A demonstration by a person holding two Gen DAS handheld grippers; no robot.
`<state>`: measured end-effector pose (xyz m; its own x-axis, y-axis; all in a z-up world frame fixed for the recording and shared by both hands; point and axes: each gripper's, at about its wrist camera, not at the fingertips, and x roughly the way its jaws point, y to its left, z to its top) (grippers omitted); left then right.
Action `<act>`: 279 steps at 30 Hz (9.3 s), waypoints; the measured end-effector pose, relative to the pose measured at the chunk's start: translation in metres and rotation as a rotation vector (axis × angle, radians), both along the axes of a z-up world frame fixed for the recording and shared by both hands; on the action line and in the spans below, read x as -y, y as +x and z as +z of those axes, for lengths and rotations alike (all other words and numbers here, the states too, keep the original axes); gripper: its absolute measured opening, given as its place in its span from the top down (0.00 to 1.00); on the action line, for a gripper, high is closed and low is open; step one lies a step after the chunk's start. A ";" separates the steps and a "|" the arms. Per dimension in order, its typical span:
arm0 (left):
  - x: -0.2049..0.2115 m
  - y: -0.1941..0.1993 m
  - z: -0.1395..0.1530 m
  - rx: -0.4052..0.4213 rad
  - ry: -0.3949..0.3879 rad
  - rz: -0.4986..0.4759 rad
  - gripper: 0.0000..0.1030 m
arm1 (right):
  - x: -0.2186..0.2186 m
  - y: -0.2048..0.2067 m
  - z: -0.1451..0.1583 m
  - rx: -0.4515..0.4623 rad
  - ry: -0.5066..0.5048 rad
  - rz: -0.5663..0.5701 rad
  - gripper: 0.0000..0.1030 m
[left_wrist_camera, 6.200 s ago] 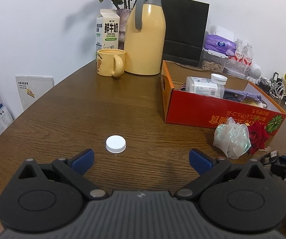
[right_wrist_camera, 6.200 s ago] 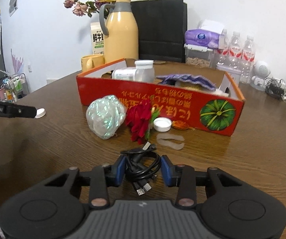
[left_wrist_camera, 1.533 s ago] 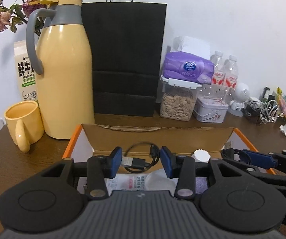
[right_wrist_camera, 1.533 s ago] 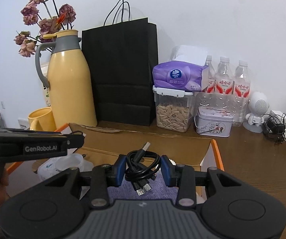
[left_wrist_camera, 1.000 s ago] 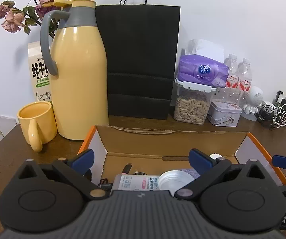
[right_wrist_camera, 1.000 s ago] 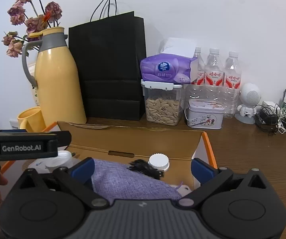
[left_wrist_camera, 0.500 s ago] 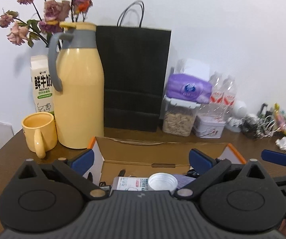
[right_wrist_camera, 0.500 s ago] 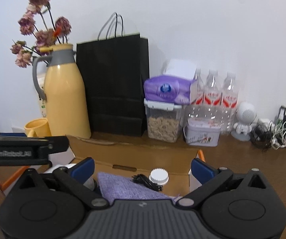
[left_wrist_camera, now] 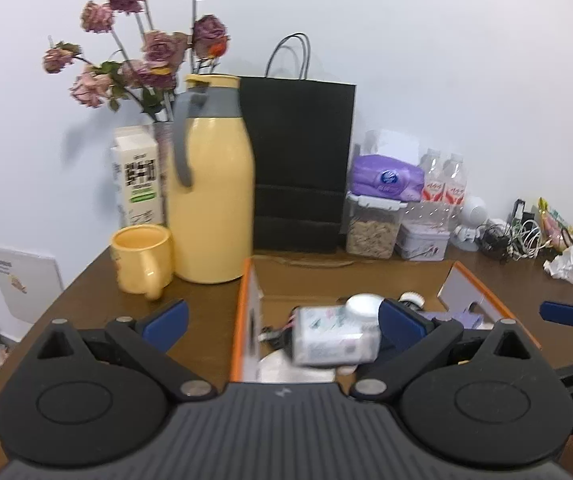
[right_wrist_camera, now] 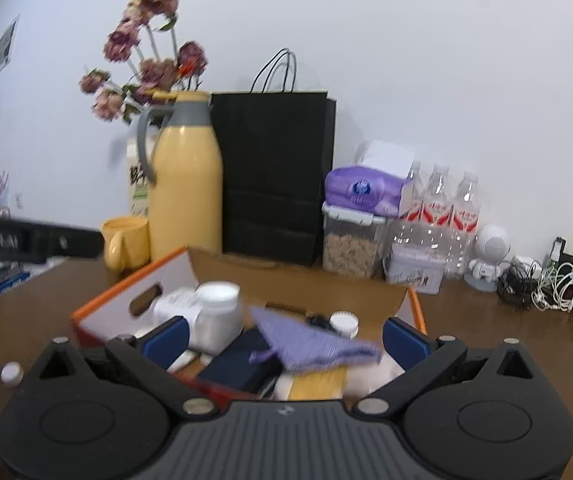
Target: Organize objects
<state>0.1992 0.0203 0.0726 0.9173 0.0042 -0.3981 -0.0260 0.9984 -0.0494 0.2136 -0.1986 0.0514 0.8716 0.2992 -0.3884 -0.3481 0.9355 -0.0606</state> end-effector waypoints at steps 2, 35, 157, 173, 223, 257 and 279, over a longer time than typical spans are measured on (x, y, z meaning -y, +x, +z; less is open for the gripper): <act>-0.007 -0.010 -0.003 -0.007 0.010 0.010 0.00 | -0.001 -0.009 -0.006 -0.014 -0.014 -0.001 0.00; -0.090 -0.043 -0.104 -0.291 0.018 0.136 0.07 | -0.005 -0.042 -0.082 -0.234 -0.096 -0.024 0.00; 0.042 0.053 -0.040 0.041 0.055 -0.026 0.00 | 0.018 0.057 -0.033 -0.002 0.079 -0.104 0.00; 0.017 0.008 -0.056 0.028 0.038 -0.039 0.00 | 0.025 0.010 -0.037 0.021 0.051 -0.065 0.00; -0.024 -0.029 -0.093 -0.073 -0.019 0.043 0.00 | 0.003 -0.042 -0.065 -0.063 0.092 0.113 0.72; 0.063 0.000 -0.106 -0.171 -0.034 -0.131 0.22 | 0.043 -0.043 -0.068 -0.063 0.123 0.018 0.72; 0.060 -0.020 -0.097 -0.088 -0.052 -0.170 0.52 | 0.042 -0.044 -0.070 -0.062 0.117 0.015 0.72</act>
<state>0.1790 -0.0396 -0.0247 0.8646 -0.1704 -0.4727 0.1360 0.9850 -0.1064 0.1699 -0.2405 -0.0186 0.8419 0.3588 -0.4031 -0.3622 0.9294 0.0706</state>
